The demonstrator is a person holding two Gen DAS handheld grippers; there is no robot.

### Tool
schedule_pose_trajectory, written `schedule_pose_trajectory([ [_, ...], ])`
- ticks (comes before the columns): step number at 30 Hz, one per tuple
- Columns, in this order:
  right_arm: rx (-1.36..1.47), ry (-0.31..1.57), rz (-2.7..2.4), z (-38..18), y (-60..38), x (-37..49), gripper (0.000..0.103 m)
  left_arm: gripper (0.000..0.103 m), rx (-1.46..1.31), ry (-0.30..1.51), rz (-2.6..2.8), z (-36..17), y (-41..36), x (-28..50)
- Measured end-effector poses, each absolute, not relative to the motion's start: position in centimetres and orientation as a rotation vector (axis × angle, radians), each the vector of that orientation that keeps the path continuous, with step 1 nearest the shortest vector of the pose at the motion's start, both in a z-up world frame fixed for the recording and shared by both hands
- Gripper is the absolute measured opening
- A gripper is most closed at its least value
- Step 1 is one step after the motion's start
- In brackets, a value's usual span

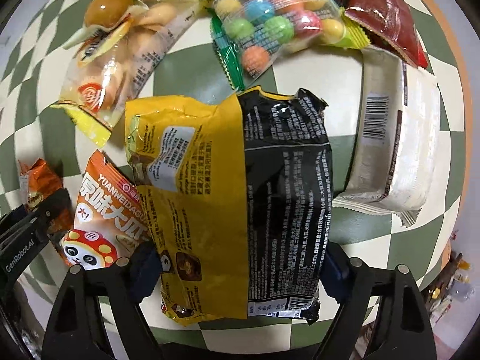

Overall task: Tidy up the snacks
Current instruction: 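Carry both packets into the cardboard box and open both tools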

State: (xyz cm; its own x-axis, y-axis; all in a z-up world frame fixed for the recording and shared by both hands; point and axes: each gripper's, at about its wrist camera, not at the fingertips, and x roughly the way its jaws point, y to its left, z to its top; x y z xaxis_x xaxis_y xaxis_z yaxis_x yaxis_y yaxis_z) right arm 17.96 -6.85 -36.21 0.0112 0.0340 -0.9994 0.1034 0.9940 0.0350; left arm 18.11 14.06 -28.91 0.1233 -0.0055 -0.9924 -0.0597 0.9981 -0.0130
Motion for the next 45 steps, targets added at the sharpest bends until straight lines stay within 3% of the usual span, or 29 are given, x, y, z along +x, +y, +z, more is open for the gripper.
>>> schedule_pose_trajectory([
  [9,0.236,1.477,0.174,-30.9,-7.8,17.2,0.088,0.050,-0.258,1.313,0.016,-17.2,12.4,19.0],
  [17,0.279,1.260,0.274,-18.4,-11.7,28.6,0.088,0.050,-0.289,1.195,-0.131,-9.7,5.9,36.0],
  [21,0.217,1.164,0.232,-14.8,-14.1,36.7,0.088,0.050,-0.239,1.224,-0.138,-10.5,3.0,46.5],
  [28,0.178,1.266,0.147,-19.6,-14.4,52.7,0.088,0.051,-0.265,1.411,-0.105,-18.2,1.7,58.7],
  [34,0.128,1.390,0.107,-26.4,-13.8,60.4,0.088,0.051,-0.245,1.500,-0.113,-21.9,0.7,60.8],
  [35,0.126,1.410,0.105,-27.6,-13.8,61.4,0.088,0.055,-0.241,1.505,-0.113,-22.3,0.7,61.1],
  [37,0.112,1.444,0.107,-29.8,-13.7,63.5,0.088,0.071,-0.232,1.495,-0.112,-21.8,0.4,60.6],
  [38,0.112,1.457,0.107,-30.1,-14.1,63.4,0.090,0.091,-0.224,1.493,-0.111,-21.8,0.4,60.6],
  [39,0.116,1.467,0.104,-30.6,-14.5,62.5,0.095,0.099,-0.222,1.492,-0.113,-21.7,0.3,60.6],
  [45,0.124,1.441,0.095,-32.2,-15.3,63.9,0.100,0.099,-0.207,1.446,-0.110,-20.2,0.3,59.7],
])
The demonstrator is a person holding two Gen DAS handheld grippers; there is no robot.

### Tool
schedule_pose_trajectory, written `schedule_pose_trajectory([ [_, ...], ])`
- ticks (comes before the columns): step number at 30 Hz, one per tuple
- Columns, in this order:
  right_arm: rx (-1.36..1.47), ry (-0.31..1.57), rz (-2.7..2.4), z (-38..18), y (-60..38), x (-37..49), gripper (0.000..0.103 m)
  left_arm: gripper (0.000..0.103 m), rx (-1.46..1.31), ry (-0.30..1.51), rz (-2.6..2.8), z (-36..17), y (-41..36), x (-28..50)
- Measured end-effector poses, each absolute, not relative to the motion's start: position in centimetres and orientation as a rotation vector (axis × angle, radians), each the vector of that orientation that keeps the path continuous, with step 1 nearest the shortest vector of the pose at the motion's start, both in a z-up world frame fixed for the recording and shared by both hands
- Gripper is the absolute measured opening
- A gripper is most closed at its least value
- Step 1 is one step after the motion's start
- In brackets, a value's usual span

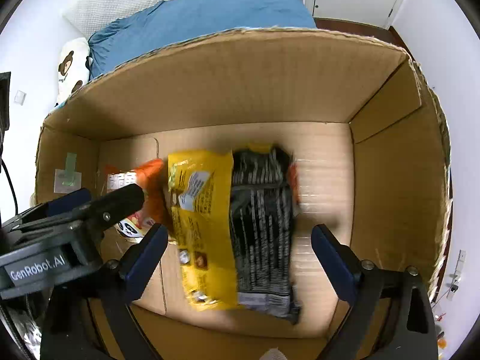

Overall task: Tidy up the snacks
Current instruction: 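Carry both packets into the cardboard box and open both tools, then grasp the yellow cake bag with left tool while right tool grasps white pack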

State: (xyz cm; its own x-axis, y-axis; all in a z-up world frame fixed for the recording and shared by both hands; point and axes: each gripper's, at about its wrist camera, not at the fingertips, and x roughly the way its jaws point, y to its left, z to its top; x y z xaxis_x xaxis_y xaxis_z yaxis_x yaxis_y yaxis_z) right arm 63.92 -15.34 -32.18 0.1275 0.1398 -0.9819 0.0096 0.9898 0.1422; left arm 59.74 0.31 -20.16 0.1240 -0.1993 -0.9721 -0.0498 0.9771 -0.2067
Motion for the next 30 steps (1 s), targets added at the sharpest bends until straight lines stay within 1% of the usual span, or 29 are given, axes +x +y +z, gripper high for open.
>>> schedule_pose_trajectory([
  [4,0.103,1.402,0.093,-30.2,-16.9,62.4,0.101,0.099,-0.191,1.402,-0.111,-18.3,0.1,57.8],
  [6,0.098,1.384,0.090,-29.2,-14.4,60.6,0.101,0.099,-0.175,1.370,-0.107,-17.0,0.1,56.5],
  [9,0.082,1.337,0.082,-27.3,-13.3,58.9,0.101,0.099,-0.158,1.317,-0.105,-15.6,0.5,54.9],
  [12,0.072,1.289,0.086,-23.6,-14.1,55.1,0.101,0.099,-0.142,1.267,-0.102,-13.7,0.5,52.1],
  [16,0.076,1.227,0.085,-20.7,-13.8,52.0,0.101,0.099,-0.110,1.189,-0.097,-11.0,0.4,48.1],
  [18,0.088,1.193,0.089,-17.8,-14.3,49.6,0.101,0.099,-0.105,1.159,-0.095,-9.8,0.6,46.4],
  [22,0.103,1.127,0.085,-14.8,-14.8,44.5,0.101,0.099,-0.103,1.116,-0.091,-8.2,1.4,41.9],
  [25,0.131,1.118,0.081,-13.6,-15.5,40.8,0.101,0.099,-0.080,1.109,-0.078,-8.4,2.1,37.8],
  [26,0.153,1.123,0.079,-14.0,-15.9,39.1,0.101,0.099,-0.071,1.112,-0.070,-8.7,2.4,36.6],
  [28,0.176,1.138,0.075,-13.6,-16.7,36.3,0.101,0.099,-0.034,1.151,-0.054,-10.6,2.8,33.6],
  [30,0.206,1.175,0.067,-14.8,-17.4,33.3,0.101,0.099,0.020,1.212,-0.040,-13.4,3.1,31.2],
])
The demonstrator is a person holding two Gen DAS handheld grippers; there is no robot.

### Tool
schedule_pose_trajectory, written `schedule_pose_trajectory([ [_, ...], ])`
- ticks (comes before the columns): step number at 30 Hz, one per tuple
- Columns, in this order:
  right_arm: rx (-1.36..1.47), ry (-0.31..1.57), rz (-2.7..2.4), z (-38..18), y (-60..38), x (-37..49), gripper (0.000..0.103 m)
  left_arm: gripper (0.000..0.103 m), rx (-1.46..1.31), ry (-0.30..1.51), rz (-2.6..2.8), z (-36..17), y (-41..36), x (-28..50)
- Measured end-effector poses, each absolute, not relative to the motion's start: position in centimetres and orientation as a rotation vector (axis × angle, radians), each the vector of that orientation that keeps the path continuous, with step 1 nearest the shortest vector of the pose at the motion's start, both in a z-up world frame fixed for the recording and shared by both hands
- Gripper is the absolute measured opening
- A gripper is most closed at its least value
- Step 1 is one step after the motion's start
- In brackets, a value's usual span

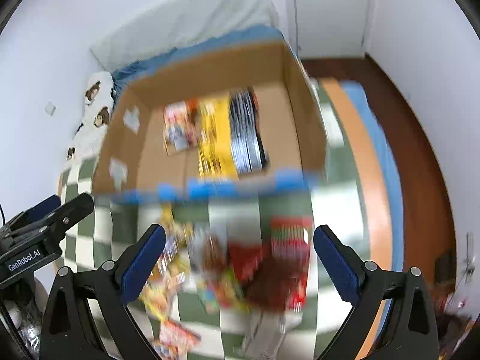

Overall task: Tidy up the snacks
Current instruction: 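Grasp the yellow cake bag with left tool while right tool grasps white pack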

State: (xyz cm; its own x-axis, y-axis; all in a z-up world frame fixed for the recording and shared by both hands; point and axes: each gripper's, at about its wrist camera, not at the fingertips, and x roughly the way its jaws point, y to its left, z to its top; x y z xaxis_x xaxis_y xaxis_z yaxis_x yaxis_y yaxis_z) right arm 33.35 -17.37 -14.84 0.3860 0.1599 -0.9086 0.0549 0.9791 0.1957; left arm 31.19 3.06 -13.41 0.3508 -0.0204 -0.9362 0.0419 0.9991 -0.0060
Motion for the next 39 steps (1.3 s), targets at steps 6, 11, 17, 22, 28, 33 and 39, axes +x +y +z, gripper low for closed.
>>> schedule_pose_trajectory([
  [6,0.319,1.377,0.038,-23.2,-19.2,26.3,0.101,0.099,0.143,1.452,-0.055,-23.4,3.0,27.5],
  [11,0.316,1.480,-0.004,-28.9,-19.6,23.5,0.101,0.099,0.255,1.508,-0.069,-27.7,0.7,29.0],
  [17,0.303,1.530,-0.040,-32.8,-20.1,23.2,0.095,0.066,0.224,1.554,-0.110,-30.0,-1.4,30.4],
  [22,0.228,1.525,-0.057,-32.6,-19.7,22.5,0.061,0.053,0.084,1.561,-0.069,-29.0,-0.4,28.5],
  [28,0.195,1.567,0.018,-33.0,-18.9,19.6,0.059,0.053,-0.117,1.598,-0.004,-29.0,3.4,23.2],
  [33,0.195,1.607,0.065,-33.6,-18.6,17.8,0.074,0.059,-0.101,1.624,-0.013,-31.0,3.5,22.1],
  [39,0.181,1.640,0.060,-34.7,-18.1,16.7,0.073,0.049,-0.311,1.674,-0.047,-31.2,5.7,21.6],
])
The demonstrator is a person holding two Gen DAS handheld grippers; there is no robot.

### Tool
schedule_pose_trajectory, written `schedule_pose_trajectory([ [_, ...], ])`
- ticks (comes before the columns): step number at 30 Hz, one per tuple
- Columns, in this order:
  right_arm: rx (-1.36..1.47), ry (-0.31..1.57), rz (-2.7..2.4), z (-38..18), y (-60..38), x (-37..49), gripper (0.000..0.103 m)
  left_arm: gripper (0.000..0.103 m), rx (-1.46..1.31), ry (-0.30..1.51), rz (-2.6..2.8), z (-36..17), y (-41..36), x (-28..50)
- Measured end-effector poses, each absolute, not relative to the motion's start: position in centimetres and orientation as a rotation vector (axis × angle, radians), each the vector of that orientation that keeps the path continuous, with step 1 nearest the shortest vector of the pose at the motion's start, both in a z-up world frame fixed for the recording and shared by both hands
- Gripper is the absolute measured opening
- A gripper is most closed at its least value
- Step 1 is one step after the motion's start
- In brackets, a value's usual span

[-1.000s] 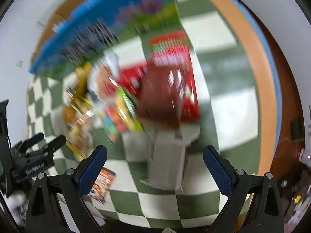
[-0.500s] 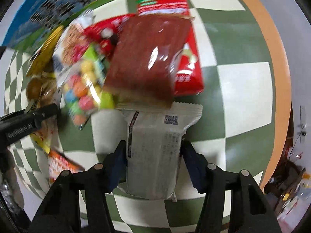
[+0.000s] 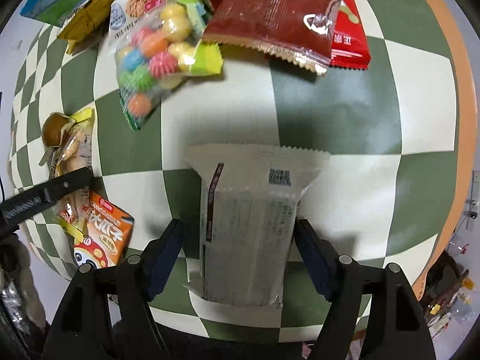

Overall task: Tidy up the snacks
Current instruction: 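Grasp the yellow cake bag with left tool while right tool grasps white pack, then carry both packets into the box and release them beside the others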

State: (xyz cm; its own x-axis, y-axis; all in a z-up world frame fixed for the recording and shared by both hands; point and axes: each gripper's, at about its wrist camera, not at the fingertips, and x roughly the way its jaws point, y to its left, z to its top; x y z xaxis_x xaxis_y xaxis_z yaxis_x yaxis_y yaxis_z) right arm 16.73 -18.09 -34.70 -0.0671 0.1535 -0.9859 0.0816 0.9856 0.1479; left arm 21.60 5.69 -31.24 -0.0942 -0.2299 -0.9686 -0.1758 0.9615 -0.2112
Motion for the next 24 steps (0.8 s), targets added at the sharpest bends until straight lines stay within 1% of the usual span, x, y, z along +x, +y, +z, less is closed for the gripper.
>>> schedule_pose_trajectory([
  [2,0.190,1.636,0.037,-34.7,-18.3,15.8,0.063,0.048,-0.414,1.684,-0.078,-30.6,6.6,21.5],
  [7,0.332,1.620,0.049,-34.0,-20.7,14.7,0.062,0.047,-0.686,1.705,-0.149,-29.7,8.1,21.8],
  [9,0.429,1.616,0.083,-33.4,-21.8,14.7,0.062,0.047,-0.749,1.704,-0.155,-29.1,7.6,22.5],
  [10,0.477,1.615,0.108,-32.9,-22.3,14.8,0.062,0.047,-0.737,1.697,-0.155,-28.8,7.0,21.9],
  [12,0.499,1.605,0.124,-32.2,-22.6,14.9,0.062,0.047,-0.624,1.659,-0.140,-27.5,6.3,22.1],
  [18,0.454,1.547,0.158,-28.2,-23.5,14.9,0.062,0.047,-0.382,1.541,-0.155,-22.9,2.1,21.8],
  [22,0.419,1.505,0.182,-25.6,-23.8,14.8,0.062,0.046,-0.332,1.469,-0.195,-20.3,0.7,22.0],
  [24,0.413,1.490,0.197,-23.7,-24.0,17.3,0.062,0.046,-0.330,1.432,-0.213,-18.8,1.4,22.4],
])
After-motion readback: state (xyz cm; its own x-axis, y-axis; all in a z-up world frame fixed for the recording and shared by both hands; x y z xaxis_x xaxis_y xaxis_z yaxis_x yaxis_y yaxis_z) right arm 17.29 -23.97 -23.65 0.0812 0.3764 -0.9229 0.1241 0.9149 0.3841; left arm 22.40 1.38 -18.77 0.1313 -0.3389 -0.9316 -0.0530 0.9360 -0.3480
